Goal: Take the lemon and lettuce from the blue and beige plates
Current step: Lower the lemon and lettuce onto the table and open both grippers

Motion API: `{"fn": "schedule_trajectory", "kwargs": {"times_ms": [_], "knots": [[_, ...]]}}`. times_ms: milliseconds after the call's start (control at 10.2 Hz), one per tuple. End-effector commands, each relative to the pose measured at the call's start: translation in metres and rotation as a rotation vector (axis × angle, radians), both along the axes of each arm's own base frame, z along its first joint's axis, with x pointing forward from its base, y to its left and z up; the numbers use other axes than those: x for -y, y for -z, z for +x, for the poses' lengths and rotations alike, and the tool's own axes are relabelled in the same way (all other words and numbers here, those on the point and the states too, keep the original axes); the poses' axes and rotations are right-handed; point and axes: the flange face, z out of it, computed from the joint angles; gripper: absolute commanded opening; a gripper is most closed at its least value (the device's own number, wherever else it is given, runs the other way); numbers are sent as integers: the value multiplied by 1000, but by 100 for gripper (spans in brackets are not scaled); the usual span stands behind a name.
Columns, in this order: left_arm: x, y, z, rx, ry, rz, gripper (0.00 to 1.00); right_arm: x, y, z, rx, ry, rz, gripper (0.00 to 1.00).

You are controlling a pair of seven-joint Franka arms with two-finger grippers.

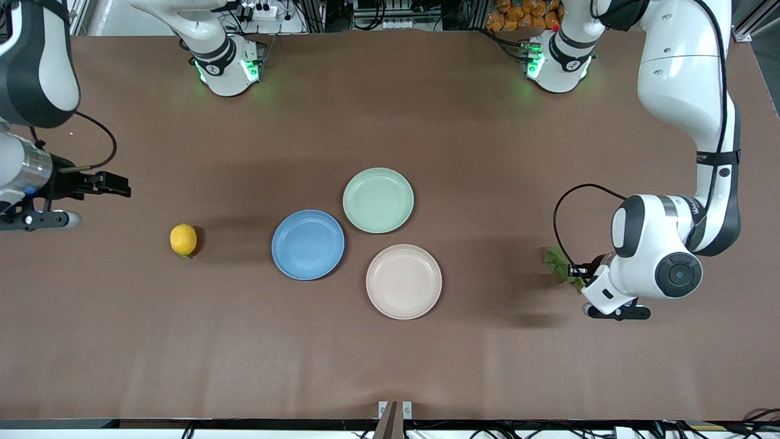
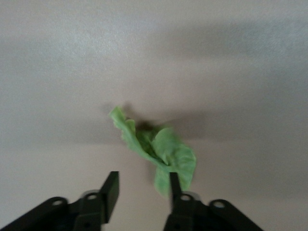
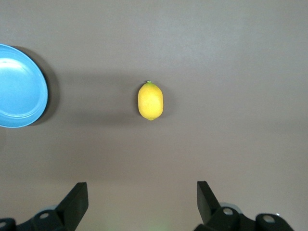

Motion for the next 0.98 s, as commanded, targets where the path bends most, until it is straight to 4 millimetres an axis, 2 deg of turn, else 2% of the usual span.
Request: {"fn": "schedule_trajectory", "kwargs": {"times_ms": [0, 197, 393, 492, 590, 885], "knots": [[-2, -18, -6, -2, -41, -25, 100, -6, -37, -12, 13, 15, -27, 100], [-15, -43, -35, -15, -65, -25, 100, -8, -71, -17, 20, 17, -28, 100], [-48, -77, -66, -6, -106, -35, 100, -7, -105, -36, 40, 25, -20, 100], [-61, -96, -85, 4, -103, -52, 100, -7, -111, -43, 29, 20, -18, 100], [-67, -115, -99, 19, -108, -68, 100, 4, -113, -46, 27, 41, -13, 100], [-66, -156, -122, 75, -111, -74, 100, 5, -129, -46, 81, 51, -9, 100]]}}
